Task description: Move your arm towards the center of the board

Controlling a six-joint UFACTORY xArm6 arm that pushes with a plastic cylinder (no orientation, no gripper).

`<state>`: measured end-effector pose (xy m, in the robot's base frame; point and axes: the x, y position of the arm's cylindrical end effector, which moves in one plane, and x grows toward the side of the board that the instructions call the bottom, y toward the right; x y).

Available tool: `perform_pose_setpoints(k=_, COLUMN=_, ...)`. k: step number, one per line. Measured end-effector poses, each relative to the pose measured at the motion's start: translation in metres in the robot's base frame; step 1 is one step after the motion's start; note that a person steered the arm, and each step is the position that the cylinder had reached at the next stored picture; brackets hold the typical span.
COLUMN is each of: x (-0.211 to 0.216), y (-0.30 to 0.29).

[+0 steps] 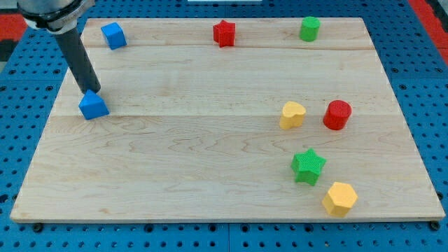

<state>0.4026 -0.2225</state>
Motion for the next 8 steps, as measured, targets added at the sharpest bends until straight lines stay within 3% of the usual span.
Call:
perform_pose_setpoints(k=1, x=0.017, y=0.030)
perform_pose_setpoints(k=2, x=0.008, y=0.041)
perform_pose_setpoints(k=3, x=0.009, y=0.124)
perform_pose_setpoints(k=4, x=0.012, y=0.159)
perform_pose_setpoints(k=8, x=0.008, y=0.157)
